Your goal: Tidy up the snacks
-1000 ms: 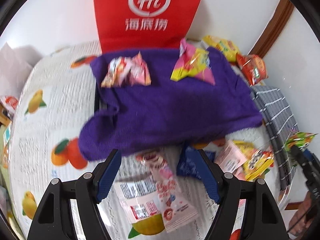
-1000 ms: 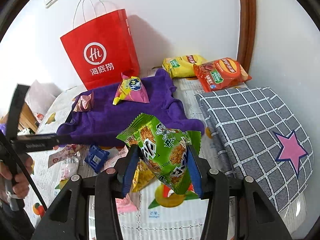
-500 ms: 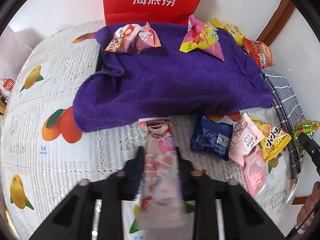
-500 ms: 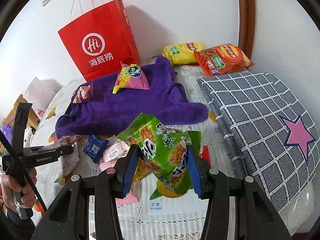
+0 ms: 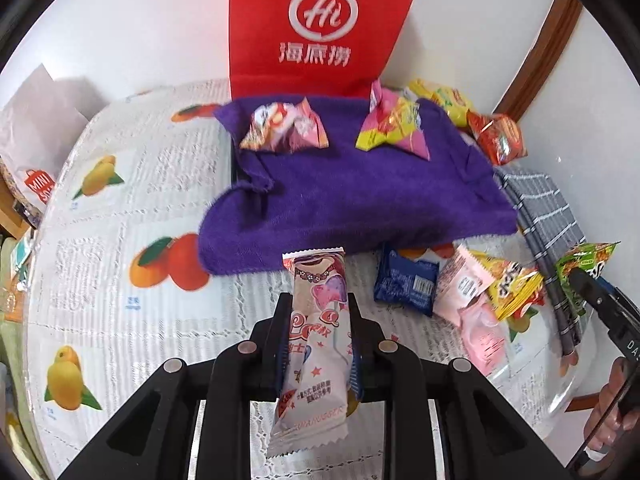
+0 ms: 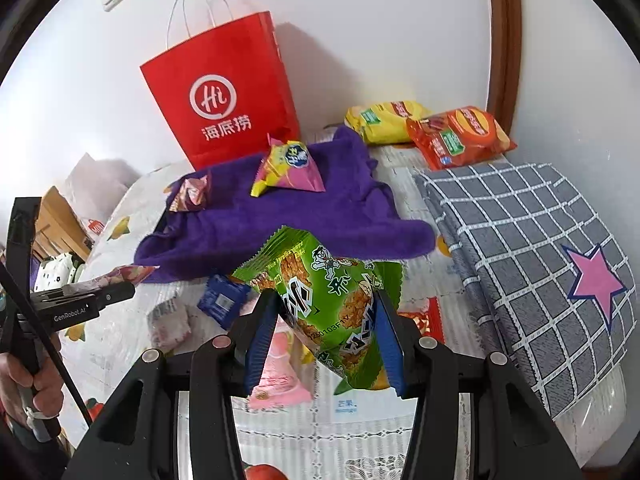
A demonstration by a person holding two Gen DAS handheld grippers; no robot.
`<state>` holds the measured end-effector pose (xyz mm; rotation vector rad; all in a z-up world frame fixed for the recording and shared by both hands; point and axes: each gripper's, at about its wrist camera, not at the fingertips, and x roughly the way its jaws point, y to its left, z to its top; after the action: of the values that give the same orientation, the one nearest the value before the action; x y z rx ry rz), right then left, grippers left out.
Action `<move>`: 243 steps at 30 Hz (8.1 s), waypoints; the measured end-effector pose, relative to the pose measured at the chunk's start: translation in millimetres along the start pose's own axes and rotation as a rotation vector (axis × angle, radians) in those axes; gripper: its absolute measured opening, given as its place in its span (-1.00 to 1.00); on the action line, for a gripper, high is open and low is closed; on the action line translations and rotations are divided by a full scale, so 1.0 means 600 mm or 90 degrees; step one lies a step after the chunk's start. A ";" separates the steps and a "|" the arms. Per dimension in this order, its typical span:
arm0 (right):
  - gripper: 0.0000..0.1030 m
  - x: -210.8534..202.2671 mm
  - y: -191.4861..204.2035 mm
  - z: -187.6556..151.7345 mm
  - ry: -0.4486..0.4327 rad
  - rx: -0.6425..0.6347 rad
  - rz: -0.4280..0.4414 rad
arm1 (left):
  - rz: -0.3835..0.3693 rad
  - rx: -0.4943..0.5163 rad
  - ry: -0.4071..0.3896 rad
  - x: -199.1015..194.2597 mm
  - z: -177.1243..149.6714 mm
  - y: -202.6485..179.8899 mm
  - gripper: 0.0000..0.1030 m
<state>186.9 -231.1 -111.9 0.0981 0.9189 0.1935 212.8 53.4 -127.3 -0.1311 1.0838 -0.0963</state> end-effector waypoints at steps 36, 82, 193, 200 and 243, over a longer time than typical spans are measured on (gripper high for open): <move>-0.07 -0.021 0.020 0.035 -0.004 0.010 0.030 | -0.013 -0.027 -0.007 -0.035 0.022 -0.001 -0.56; -0.07 0.101 0.034 0.193 -0.040 -0.038 0.034 | -0.008 -0.012 -0.055 0.013 0.170 0.025 -0.56; 0.32 0.119 -0.094 -0.031 0.105 0.034 -0.116 | -0.073 -0.024 0.021 0.004 0.009 0.043 0.07; 0.46 0.160 -0.104 -0.050 0.131 0.031 -0.110 | -0.069 -0.029 0.025 0.026 0.016 0.049 0.07; -0.06 0.124 -0.087 -0.092 0.060 0.004 -0.122 | 0.028 0.131 0.041 0.110 -0.057 -0.076 0.02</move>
<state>192.9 -266.4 -211.8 0.0068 1.0164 0.0168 212.8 -2.8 -193.5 0.0813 1.1339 -0.1729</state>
